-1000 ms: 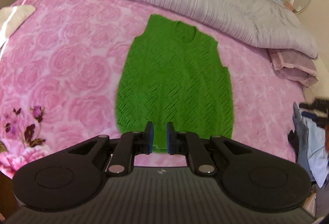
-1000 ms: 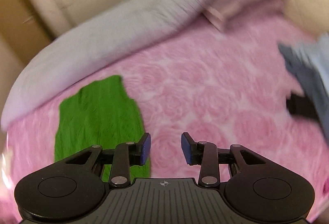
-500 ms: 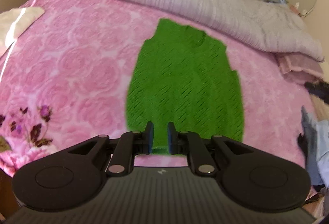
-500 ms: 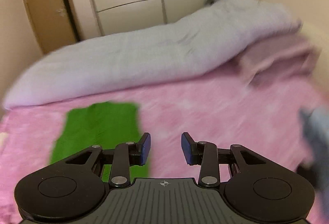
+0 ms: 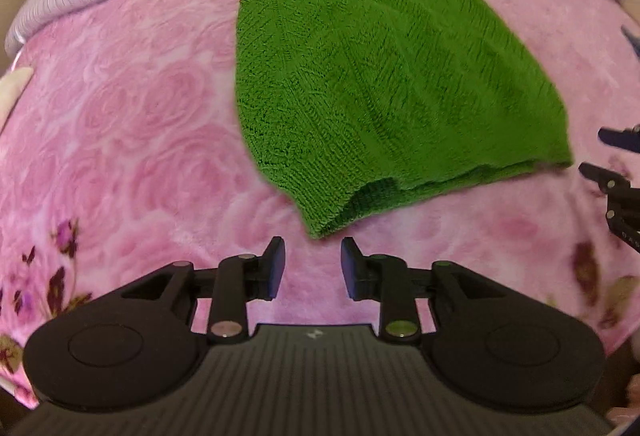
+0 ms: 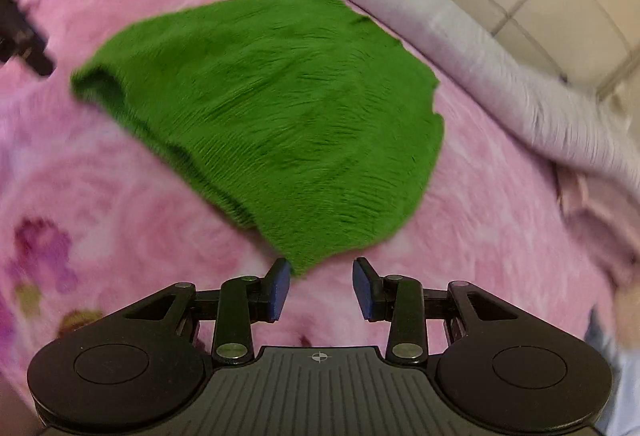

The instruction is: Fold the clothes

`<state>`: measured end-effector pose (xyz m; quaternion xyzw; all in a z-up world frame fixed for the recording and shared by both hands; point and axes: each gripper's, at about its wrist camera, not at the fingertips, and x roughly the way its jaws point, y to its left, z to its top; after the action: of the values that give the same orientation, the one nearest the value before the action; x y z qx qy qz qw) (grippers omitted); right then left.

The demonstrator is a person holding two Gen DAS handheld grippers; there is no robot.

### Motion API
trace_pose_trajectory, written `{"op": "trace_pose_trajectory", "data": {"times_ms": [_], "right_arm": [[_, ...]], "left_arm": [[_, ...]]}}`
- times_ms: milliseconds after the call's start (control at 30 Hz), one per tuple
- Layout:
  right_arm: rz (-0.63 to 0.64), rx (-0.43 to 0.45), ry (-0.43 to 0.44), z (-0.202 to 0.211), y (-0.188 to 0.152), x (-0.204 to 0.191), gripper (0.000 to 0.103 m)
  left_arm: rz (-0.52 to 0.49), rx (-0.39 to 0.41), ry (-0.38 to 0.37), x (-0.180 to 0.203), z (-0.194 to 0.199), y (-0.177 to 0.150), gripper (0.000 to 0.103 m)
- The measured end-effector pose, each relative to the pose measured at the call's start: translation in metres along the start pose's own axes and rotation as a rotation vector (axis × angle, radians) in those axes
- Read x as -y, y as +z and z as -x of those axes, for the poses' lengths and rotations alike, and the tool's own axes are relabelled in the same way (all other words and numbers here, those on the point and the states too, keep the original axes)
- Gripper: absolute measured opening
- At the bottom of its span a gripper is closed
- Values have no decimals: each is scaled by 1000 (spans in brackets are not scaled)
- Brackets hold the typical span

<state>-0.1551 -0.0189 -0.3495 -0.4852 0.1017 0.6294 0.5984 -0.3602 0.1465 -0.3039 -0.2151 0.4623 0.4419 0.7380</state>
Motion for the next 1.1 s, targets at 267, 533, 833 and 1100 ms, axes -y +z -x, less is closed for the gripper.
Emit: {"op": "trace_pose_trajectory", "data": {"times_ms": [267, 533, 833, 1100], "right_arm": [[-57, 58, -125, -30, -4, -8, 37], [-235, 74, -133, -32, -6, 16, 37], [-265, 75, -142, -41, 4, 26, 4], [31, -8, -233, 30, 16, 62, 3]], "left_arm": [[53, 26, 35, 2, -30, -3, 34], [155, 74, 64, -17, -45, 12, 29], [-12, 116, 62, -12, -42, 11, 4], [-332, 220, 110, -5, 28, 1, 4]]}}
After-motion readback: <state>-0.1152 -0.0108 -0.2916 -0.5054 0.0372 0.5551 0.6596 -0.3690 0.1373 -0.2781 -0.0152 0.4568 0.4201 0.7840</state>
